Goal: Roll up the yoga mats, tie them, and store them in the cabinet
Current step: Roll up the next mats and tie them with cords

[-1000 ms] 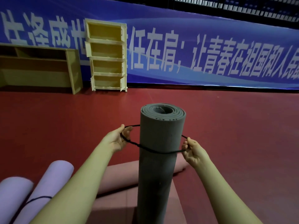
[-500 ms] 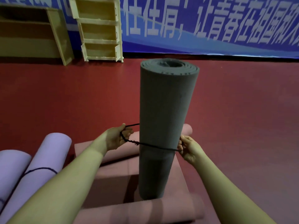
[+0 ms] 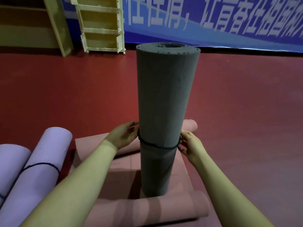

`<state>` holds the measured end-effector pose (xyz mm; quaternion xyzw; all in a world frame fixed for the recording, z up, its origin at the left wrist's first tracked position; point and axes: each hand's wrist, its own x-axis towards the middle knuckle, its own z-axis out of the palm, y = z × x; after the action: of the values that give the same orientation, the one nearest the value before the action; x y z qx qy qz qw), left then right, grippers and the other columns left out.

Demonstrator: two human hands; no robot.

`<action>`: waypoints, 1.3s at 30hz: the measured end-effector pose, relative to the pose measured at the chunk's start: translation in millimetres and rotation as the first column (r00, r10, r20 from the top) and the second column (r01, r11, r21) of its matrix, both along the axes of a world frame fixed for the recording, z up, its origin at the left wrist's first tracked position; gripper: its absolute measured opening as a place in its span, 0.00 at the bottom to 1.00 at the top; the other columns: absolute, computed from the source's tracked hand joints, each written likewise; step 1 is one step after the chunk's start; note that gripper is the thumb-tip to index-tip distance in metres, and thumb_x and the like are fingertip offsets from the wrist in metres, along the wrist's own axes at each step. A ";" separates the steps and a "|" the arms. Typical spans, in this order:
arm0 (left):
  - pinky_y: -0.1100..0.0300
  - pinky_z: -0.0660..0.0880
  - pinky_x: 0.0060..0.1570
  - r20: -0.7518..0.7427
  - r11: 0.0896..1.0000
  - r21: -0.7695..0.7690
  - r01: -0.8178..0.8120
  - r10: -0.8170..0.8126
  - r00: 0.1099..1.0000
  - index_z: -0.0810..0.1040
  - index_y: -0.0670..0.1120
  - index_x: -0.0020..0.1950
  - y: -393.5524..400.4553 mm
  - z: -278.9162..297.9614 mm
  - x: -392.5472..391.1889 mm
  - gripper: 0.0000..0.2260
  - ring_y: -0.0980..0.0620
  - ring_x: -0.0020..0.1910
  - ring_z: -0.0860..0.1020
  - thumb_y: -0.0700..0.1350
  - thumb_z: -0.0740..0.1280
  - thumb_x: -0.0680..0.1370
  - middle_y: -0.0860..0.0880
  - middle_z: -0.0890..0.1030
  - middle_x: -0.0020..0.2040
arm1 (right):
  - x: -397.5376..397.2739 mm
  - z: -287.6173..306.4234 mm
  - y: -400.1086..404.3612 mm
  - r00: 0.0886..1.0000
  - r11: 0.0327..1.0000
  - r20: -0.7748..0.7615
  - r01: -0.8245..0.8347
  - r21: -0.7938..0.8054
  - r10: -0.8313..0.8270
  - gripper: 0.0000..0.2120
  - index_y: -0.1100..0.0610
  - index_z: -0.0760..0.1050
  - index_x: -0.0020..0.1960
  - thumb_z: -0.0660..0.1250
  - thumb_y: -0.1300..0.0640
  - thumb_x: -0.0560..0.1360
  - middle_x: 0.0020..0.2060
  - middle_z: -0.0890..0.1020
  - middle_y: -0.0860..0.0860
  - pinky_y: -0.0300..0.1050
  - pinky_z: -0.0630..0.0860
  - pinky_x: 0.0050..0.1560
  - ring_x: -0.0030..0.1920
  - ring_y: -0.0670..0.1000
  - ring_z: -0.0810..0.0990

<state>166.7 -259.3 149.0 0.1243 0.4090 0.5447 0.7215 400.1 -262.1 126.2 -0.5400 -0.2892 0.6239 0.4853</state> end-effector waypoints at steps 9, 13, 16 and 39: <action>0.54 0.72 0.61 0.015 0.996 0.083 0.033 -0.034 0.999 0.77 0.40 0.57 -20.5 6.9 -7.3 0.31 0.47 0.58 0.78 0.65 0.50 0.79 0.42 0.82 0.54 | 11.4 -6.3 -17.4 0.977 0.980 -0.173 -0.090 0.177 0.121 0.26 0.55 0.75 0.64 0.46 0.41 0.82 0.57 0.80 0.51 0.50 0.72 0.61 0.58 0.51 0.78; 0.52 0.63 0.66 -0.067 0.980 0.156 0.127 -0.117 0.991 0.79 0.46 0.56 -4.7 16.3 0.0 0.31 0.52 0.58 0.76 0.68 0.50 0.76 0.47 0.80 0.56 | 6.6 0.4 -4.1 0.962 0.939 -0.039 -0.255 0.230 0.271 0.29 0.47 0.65 0.72 0.39 0.37 0.80 0.69 0.72 0.43 0.52 0.59 0.74 0.70 0.46 0.67; 0.50 0.57 0.65 -0.159 0.961 0.173 0.218 -0.191 0.969 0.78 0.54 0.55 12.3 12.3 7.9 0.29 0.53 0.53 0.75 0.70 0.47 0.75 0.52 0.79 0.53 | 4.3 3.3 12.1 0.966 0.940 0.067 -0.259 0.224 0.250 0.23 0.37 0.65 0.66 0.37 0.38 0.80 0.63 0.72 0.34 0.49 0.60 0.71 0.69 0.47 0.67; 0.57 0.69 0.65 -0.762 0.793 0.581 0.184 0.451 0.465 0.57 0.62 0.72 45.4 5.2 25.8 0.48 0.58 0.65 0.70 0.52 0.82 0.60 0.58 0.68 0.68 | -13.1 28.1 52.8 0.906 0.890 0.184 -0.413 0.192 0.381 0.34 0.32 0.66 0.67 0.39 0.25 0.68 0.66 0.72 0.39 0.59 0.64 0.68 0.62 0.57 0.76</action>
<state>192.5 -213.9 154.2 0.5671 0.5356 0.5584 0.2824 387.0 -209.3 154.3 -0.4532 -0.4963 0.6331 0.3840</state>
